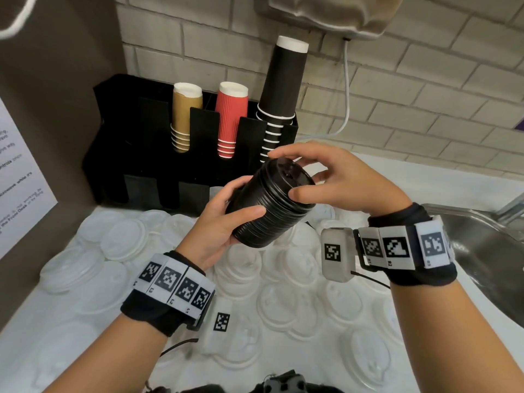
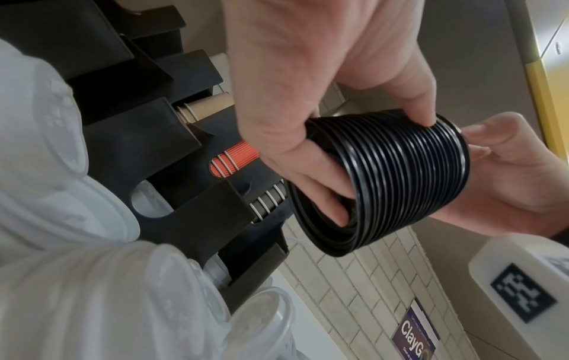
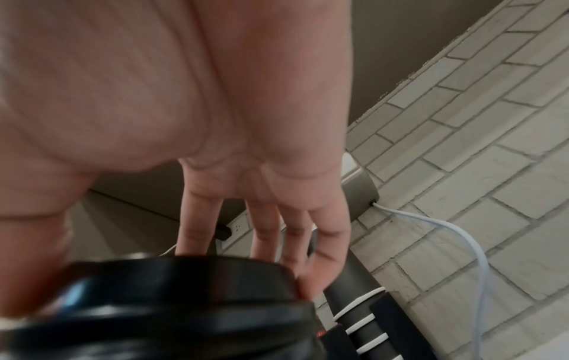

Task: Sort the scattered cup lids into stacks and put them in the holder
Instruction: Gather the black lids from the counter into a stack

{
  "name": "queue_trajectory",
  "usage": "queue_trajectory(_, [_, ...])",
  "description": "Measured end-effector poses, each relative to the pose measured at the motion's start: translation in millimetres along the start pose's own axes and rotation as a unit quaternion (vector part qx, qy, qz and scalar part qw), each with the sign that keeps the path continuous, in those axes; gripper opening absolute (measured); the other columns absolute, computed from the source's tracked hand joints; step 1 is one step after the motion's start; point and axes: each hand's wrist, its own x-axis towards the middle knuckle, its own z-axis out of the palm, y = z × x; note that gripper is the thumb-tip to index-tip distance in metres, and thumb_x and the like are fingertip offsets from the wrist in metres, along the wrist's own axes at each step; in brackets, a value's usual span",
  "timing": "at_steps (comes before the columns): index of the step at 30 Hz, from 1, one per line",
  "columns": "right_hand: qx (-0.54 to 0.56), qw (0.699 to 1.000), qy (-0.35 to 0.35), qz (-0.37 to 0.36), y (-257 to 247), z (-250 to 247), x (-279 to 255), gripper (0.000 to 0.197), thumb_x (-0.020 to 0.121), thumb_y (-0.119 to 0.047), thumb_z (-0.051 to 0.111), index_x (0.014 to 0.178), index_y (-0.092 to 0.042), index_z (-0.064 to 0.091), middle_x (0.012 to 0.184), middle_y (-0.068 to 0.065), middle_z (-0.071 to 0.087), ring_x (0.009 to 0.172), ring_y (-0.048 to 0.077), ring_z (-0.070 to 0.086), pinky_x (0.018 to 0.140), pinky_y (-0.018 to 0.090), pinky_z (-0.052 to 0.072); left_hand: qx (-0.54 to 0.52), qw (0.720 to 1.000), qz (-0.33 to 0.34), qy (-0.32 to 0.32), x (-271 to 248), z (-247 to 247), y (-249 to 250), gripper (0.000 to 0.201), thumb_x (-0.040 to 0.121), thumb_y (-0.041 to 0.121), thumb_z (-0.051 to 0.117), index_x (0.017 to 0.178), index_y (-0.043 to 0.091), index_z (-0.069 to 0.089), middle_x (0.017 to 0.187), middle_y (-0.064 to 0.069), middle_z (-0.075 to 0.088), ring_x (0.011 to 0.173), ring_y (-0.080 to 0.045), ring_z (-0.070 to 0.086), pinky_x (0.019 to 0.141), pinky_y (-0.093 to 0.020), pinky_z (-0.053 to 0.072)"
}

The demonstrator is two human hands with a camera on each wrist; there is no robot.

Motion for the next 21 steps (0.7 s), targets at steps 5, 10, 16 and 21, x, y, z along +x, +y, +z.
queue_trajectory(5, [-0.037,0.999,-0.003,-0.011,-5,1,-1,0.054,0.076,-0.007,0.074,0.124,-0.029,0.061,0.115,-0.016,0.058,0.108,0.003,0.053,0.089,0.017,0.047,-0.005,1.000,-0.004,0.005,1,1,-1,0.055,0.066,0.029,0.080,0.117,0.041,0.063,0.126,0.000,0.063,0.111,-0.019,0.065,0.073,-0.032,0.056])
queue_trajectory(10, [-0.043,0.999,-0.013,-0.014,-5,2,1,0.054,0.077,-0.009,0.074,0.126,-0.028,0.060,0.115,-0.016,0.058,0.108,0.002,0.053,0.087,0.014,0.045,-0.019,1.000,-0.010,0.010,3,1,-5,0.052,0.071,0.026,0.077,0.119,0.040,0.062,0.124,0.002,0.064,0.110,-0.018,0.066,0.073,-0.032,0.056])
queue_trajectory(16, [0.079,0.990,0.104,0.048,20,-25,10,0.034,0.087,-0.040,0.065,0.121,-0.039,0.060,0.118,-0.011,0.061,0.107,0.002,0.057,0.087,0.019,0.047,-0.069,0.997,0.008,0.034,17,1,8,0.051,0.073,0.020,0.071,0.121,0.033,0.059,0.110,0.004,0.070,0.099,-0.014,0.069,0.068,-0.031,0.057])
queue_trajectory(21, [-0.077,0.961,0.049,0.262,99,-29,29,0.028,0.097,-0.017,0.049,0.123,-0.019,0.059,0.122,0.001,0.059,0.117,0.020,0.052,0.095,0.032,0.042,-0.042,0.997,0.039,0.051,30,-4,33,0.043,0.077,0.021,0.065,0.117,0.036,0.058,0.106,0.008,0.073,0.097,-0.013,0.070,0.066,-0.033,0.058])
